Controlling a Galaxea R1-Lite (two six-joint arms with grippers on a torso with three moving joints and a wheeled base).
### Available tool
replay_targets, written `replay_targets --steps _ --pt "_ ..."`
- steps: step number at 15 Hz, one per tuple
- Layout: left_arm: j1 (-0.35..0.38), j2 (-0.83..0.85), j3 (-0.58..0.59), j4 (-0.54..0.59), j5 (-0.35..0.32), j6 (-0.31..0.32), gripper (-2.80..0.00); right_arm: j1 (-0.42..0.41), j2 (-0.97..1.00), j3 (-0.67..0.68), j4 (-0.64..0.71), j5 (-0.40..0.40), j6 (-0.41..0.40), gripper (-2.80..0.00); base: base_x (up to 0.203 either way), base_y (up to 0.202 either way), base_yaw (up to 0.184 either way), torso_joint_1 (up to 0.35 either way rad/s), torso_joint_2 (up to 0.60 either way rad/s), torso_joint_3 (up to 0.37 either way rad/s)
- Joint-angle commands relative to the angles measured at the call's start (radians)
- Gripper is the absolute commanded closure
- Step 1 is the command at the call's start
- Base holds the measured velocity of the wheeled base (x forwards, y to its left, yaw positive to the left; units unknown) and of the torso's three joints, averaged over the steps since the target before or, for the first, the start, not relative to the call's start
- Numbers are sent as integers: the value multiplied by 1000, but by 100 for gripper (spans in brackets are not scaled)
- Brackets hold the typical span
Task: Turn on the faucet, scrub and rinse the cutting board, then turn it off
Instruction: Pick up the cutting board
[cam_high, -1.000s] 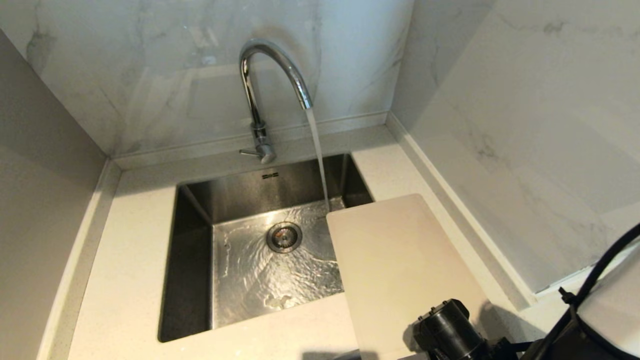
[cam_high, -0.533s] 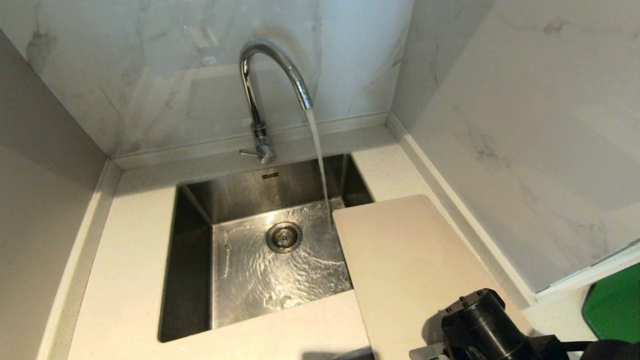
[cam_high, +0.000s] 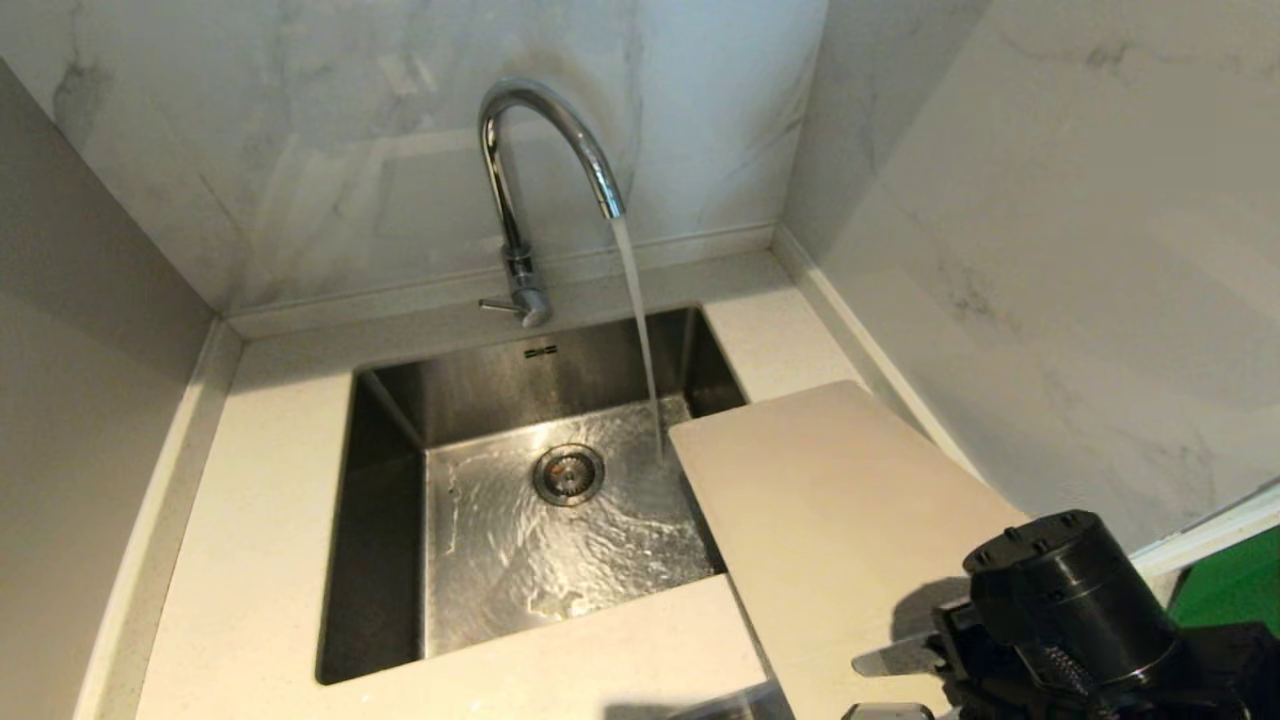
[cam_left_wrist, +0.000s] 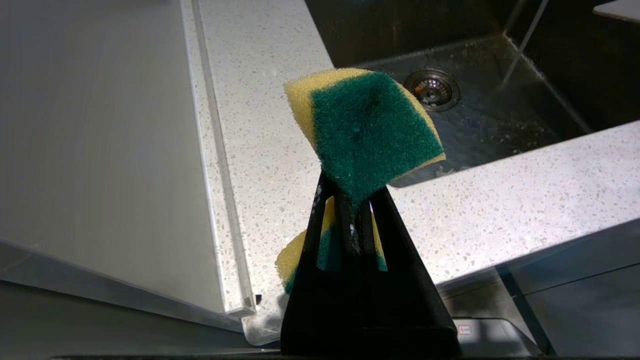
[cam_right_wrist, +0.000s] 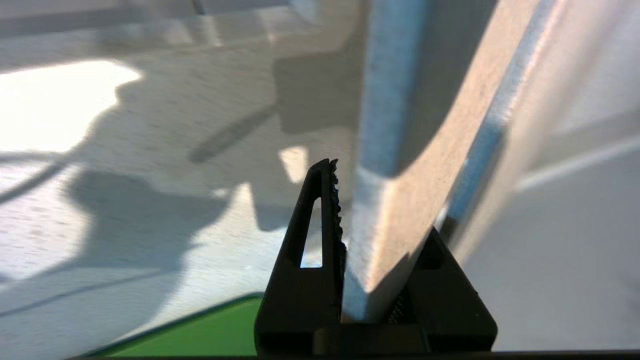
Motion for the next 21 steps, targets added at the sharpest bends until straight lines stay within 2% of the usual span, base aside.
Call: replay_targets --steps 1,5,9,14,21 --pt "0 -1 0 0 0 0 0 1 -73 -13 1 -3 -54 0 0 0 0 0 0 0" --pt "0 -1 0 0 0 0 0 1 -144 -29 5 -1 -97 0 0 0 0 0 0 0" --pt "0 -1 0 0 0 0 0 1 -187 -96 8 12 -209 0 0 0 0 0 0 0" --pt "0 -1 0 0 0 -2 0 1 -193 -226 124 40 -266 0 0 0 0 0 0 0" --pt "0 -1 0 0 0 0 0 2 -239 -265 128 151 -298 0 0 0 0 0 0 0"
